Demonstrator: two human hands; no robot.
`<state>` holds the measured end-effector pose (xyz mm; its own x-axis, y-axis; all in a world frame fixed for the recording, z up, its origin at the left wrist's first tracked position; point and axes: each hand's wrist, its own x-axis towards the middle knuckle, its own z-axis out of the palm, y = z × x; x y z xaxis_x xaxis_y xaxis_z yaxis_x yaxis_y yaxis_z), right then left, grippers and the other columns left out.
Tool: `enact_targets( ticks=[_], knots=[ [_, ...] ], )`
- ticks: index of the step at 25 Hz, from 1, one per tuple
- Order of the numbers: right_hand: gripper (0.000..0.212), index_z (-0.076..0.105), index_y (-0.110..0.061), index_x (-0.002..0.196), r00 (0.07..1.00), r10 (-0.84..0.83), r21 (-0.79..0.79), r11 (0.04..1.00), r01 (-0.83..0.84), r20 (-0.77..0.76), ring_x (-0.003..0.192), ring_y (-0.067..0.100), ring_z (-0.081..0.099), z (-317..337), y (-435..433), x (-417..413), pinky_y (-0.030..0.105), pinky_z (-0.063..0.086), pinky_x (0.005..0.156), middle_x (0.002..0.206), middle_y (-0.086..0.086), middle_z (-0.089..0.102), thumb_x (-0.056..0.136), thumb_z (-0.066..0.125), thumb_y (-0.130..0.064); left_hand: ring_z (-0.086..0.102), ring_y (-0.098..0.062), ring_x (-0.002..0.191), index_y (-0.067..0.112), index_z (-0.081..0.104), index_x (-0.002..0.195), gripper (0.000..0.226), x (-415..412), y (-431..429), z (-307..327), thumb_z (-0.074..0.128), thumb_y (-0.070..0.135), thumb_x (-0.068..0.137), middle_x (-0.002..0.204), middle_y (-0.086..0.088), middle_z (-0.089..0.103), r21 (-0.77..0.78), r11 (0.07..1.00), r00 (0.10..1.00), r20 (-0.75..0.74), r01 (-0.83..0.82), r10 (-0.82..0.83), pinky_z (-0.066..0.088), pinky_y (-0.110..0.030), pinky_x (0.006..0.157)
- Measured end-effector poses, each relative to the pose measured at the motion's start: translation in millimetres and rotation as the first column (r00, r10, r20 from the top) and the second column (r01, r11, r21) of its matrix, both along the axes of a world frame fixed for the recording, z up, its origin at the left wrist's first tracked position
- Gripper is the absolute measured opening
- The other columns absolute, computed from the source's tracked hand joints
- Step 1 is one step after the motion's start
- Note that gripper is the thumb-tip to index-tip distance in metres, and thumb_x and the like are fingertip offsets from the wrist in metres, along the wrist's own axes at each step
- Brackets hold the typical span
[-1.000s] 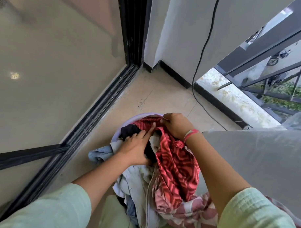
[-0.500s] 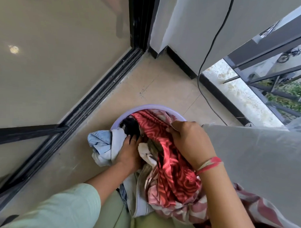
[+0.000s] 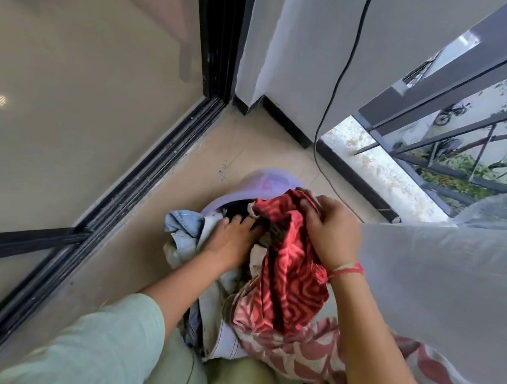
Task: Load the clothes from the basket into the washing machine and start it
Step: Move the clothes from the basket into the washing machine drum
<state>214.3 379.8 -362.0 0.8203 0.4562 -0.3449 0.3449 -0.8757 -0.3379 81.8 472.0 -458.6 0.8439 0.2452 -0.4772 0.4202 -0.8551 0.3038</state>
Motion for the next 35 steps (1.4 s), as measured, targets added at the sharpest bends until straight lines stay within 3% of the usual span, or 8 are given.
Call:
enact_targets(
  ticks=[6,9,12,15,17,22,29,35],
  knots=[
    [0.089,0.053,-0.016,0.123,0.936,-0.287,-0.331,0.92,0.21,-0.205,0.135,0.043,0.026,-44,-25,-11,0.057,0.028,0.107,0.151,0.013,0.02,0.061,0.06,-0.078,0.042,-0.029,0.121,0.01,0.031,0.138,0.041,65,-6,-7,0.037,0.016,0.097,0.136,-0.01,0.042,0.097,0.99,0.978,-0.19,0.102,-0.082,0.035,-0.039,0.098],
    [0.08,0.034,0.002,0.131,0.963,-0.26,-0.357,0.909,0.217,-0.077,0.143,0.042,0.002,-80,-14,7,0.066,0.016,0.105,0.149,0.016,0.021,0.083,0.053,-0.06,0.05,-0.028,0.111,0.015,0.054,0.116,0.034,57,5,-14,0.06,0.028,0.085,0.118,-0.006,0.051,-0.014,1.0,0.993,0.118,0.017,-0.015,0.039,-0.04,0.085],
    [0.067,0.033,0.005,0.133,0.998,-0.018,-0.364,0.931,0.039,0.061,0.144,0.031,0.003,-91,6,27,0.07,0.01,0.106,0.139,0.017,0.031,0.095,0.039,-0.049,0.047,-0.028,0.11,0.022,0.052,0.117,0.077,42,27,-20,0.076,0.059,0.054,0.121,-0.005,0.05,0.199,0.936,0.884,0.431,-0.289,0.181,0.038,-0.044,0.086],
    [0.073,0.036,-0.003,0.133,0.998,0.013,-0.249,0.968,0.002,0.057,0.142,0.035,0.016,-95,45,75,0.064,0.008,0.111,0.149,0.018,0.024,0.087,0.049,-0.057,0.037,-0.032,0.129,0.025,0.022,0.14,0.118,54,62,-24,0.063,0.084,0.047,0.142,-0.009,0.038,-0.071,0.795,0.796,0.023,-0.603,0.605,0.03,-0.051,0.103],
    [0.085,0.04,-0.016,0.135,0.997,0.076,-0.217,0.973,-0.078,-0.017,0.141,0.035,0.019,-103,65,108,0.057,0.012,0.114,0.152,0.015,0.021,0.072,0.06,-0.069,0.046,-0.032,0.123,0.028,0.018,0.141,0.113,66,95,-45,0.06,0.084,0.051,0.139,-0.007,0.044,-0.255,0.693,0.738,-0.235,-0.674,0.632,0.042,-0.045,0.098],
    [0.106,0.011,-0.031,0.15,0.911,0.263,-0.178,0.927,-0.329,-0.316,0.145,0.029,0.011,-121,103,135,0.053,0.012,0.116,0.156,0.01,-0.021,0.068,0.073,-0.057,0.046,-0.033,0.125,0.041,-0.008,0.145,0.115,67,126,-94,0.061,0.059,0.055,0.145,-0.008,0.04,-0.362,0.598,0.687,-0.206,-0.715,0.697,0.044,-0.046,0.098],
    [0.094,0.012,-0.044,0.146,0.787,0.511,-0.248,0.76,-0.601,-0.345,0.134,0.044,0.032,-146,153,19,0.06,0.032,0.104,0.154,0.004,-0.027,0.071,0.067,-0.06,0.053,-0.03,0.11,0.017,0.033,0.137,0.084,-64,92,-100,0.061,0.04,0.061,0.115,-0.003,0.048,-0.425,0.308,0.436,-0.245,-0.851,0.866,0.047,-0.046,0.092],
    [0.078,0.004,-0.04,0.148,0.863,0.323,-0.348,0.816,-0.462,-0.388,0.129,0.048,0.037,-143,137,-43,0.06,0.035,0.101,0.151,0.008,-0.034,0.086,0.046,-0.061,0.046,-0.018,0.113,0.012,0.031,0.137,0.07,-107,135,-95,0.068,0.026,0.079,0.124,0.0,0.046,-0.403,0.543,0.667,-0.3,-0.737,0.682,0.039,-0.03,0.092]
  ],
)
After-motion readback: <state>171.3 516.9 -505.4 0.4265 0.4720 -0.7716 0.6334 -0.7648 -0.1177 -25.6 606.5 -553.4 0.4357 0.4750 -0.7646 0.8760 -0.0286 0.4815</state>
